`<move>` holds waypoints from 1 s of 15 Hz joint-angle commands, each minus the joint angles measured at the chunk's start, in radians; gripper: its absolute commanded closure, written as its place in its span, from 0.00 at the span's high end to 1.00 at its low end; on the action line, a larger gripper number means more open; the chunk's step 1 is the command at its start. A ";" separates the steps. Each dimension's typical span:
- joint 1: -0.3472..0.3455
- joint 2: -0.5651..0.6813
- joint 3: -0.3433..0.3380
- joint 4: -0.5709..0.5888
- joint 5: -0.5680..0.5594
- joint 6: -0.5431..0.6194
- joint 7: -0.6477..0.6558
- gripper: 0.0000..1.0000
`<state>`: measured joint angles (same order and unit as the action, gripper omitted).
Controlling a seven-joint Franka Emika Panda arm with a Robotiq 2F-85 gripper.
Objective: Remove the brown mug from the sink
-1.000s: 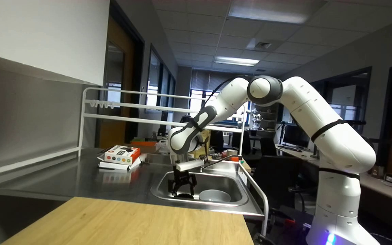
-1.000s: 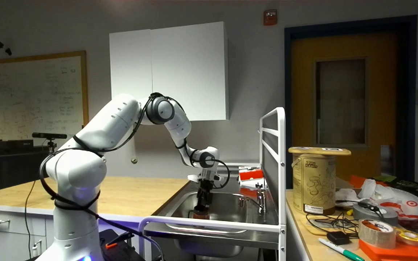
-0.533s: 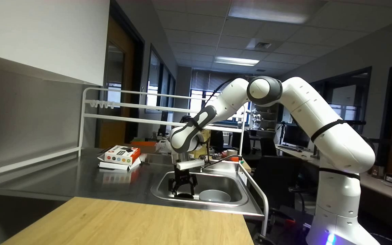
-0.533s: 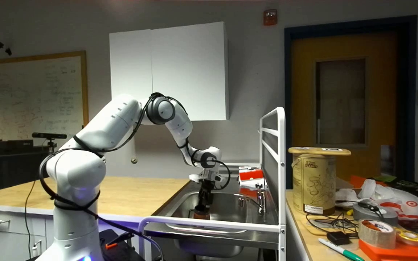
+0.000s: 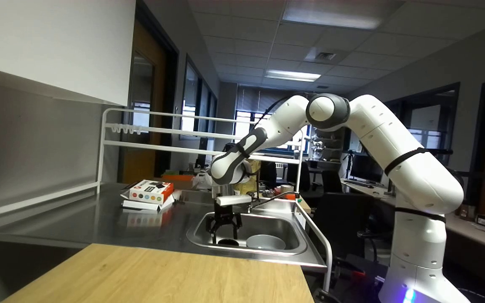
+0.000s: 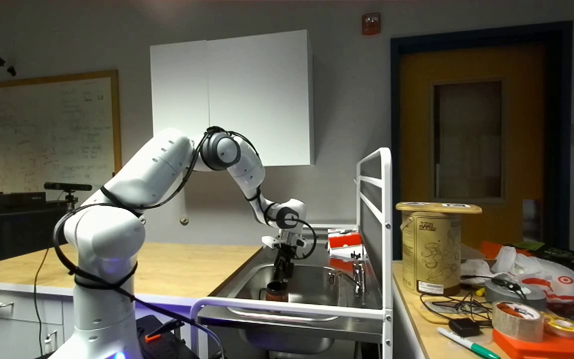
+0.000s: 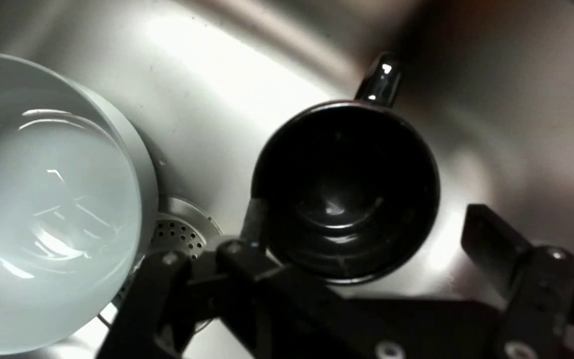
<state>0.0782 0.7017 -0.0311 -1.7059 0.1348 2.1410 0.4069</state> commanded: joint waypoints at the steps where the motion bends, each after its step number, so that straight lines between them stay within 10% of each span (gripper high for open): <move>1: 0.011 -0.036 0.006 0.019 0.017 -0.046 0.018 1.00; 15: 0.006 0.162 0.015 0.268 0.093 -0.151 0.045 1.00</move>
<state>0.0914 0.8041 -0.0231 -1.5348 0.2135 2.0508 0.4159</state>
